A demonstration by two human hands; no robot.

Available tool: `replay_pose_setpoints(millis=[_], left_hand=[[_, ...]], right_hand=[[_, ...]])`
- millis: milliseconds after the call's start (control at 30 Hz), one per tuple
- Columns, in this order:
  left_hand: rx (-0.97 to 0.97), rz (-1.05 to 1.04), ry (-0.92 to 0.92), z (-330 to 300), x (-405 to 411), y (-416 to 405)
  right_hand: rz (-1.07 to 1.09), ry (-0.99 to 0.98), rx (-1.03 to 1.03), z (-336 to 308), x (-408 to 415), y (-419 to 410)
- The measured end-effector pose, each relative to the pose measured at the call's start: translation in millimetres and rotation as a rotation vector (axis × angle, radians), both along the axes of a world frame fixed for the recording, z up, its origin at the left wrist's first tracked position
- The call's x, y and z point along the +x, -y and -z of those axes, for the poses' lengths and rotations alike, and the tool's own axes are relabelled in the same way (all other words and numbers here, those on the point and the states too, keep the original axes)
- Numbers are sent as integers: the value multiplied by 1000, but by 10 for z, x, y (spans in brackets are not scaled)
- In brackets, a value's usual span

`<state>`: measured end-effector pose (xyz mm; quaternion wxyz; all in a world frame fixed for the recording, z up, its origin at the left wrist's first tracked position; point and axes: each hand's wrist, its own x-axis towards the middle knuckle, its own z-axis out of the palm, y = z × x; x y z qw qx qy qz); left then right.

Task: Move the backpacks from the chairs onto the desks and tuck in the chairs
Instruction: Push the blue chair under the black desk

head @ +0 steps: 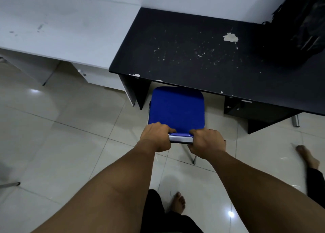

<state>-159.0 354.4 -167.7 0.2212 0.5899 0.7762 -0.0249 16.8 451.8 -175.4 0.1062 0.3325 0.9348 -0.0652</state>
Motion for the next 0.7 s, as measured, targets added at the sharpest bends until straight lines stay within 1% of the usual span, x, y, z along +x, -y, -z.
replay_pose_setpoints(millis=[167,333,700], left_hand=[[17,28,-11,3,-185,-327],[6,45,9,10,-480,-726],[-17,112,-1,4,-1081,-1436]], right_hand=[[18,24,-32,-13,-190,-313],[40,51,-4,-20,-477,-665],[121,52,-31,-20,-1028,-1261]])
